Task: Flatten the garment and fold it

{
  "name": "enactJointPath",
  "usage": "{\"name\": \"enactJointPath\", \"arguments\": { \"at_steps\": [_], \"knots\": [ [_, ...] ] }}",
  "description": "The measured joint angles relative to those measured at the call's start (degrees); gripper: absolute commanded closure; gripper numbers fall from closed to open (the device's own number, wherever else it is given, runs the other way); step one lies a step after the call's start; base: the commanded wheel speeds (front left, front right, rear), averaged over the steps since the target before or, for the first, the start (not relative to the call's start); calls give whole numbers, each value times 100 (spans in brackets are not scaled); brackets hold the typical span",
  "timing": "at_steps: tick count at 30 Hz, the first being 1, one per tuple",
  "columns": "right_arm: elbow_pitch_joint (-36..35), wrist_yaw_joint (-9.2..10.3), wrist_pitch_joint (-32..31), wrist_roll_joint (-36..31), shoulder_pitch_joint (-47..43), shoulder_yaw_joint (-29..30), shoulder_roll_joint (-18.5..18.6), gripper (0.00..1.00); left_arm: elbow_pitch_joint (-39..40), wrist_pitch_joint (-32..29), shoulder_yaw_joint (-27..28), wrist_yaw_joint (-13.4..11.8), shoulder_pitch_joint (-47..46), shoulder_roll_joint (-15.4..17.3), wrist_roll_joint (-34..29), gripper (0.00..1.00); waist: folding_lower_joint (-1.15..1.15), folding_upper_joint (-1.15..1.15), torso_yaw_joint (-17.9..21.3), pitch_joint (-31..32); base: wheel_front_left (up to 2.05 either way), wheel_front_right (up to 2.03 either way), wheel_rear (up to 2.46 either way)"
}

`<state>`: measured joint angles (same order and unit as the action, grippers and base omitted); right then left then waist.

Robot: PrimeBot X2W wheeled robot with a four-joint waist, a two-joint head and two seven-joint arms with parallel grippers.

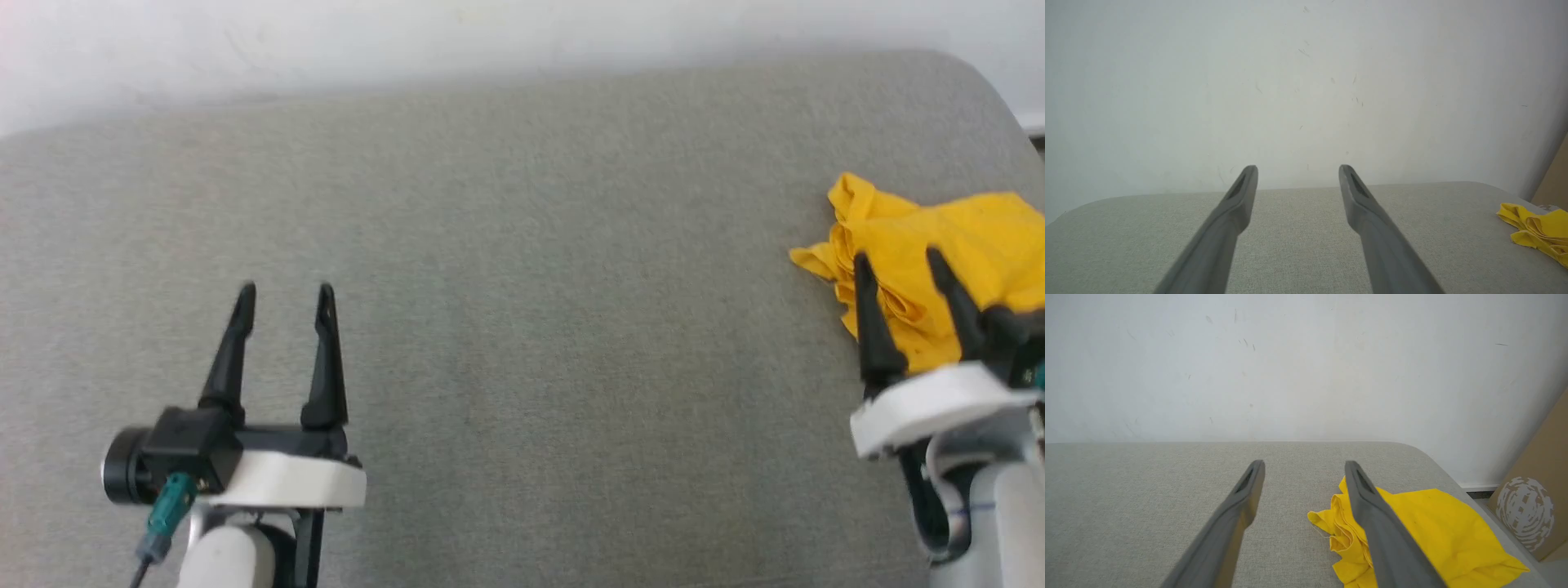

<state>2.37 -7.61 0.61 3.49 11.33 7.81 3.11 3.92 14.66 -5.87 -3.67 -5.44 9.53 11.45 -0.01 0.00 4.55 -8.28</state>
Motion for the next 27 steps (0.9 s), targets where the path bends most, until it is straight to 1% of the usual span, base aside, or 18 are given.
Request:
{"name": "enactJointPath", "arguments": {
  "at_steps": [3,12,16,19,21,27],
  "knots": [
    [12,0,155,126,-304,-52,-4,0,26,2,37,-60,199,-68,5,0,0,0,-105,133,0,0,0],
    [92,1,626,216,-758,-79,-7,0,122,7,97,-69,561,-196,-182,0,0,0,-343,331,0,0,0],
    [194,0,822,224,-902,-80,-7,0,85,7,68,-36,643,-249,-242,0,1,0,-418,356,0,0,0],
    [310,0,950,275,-1017,-63,-5,0,-86,7,-5,68,657,-250,-309,0,1,0,-476,372,0,0,0],
    [387,1,1025,274,-1079,-62,-7,0,-141,7,-5,69,659,-263,-325,0,1,0,-506,379,0,0,0],
    [501,0,1211,272,-1105,23,-8,0,-181,7,-4,163,660,-296,-360,0,1,0,-513,377,0,0,0]
  ]
}}
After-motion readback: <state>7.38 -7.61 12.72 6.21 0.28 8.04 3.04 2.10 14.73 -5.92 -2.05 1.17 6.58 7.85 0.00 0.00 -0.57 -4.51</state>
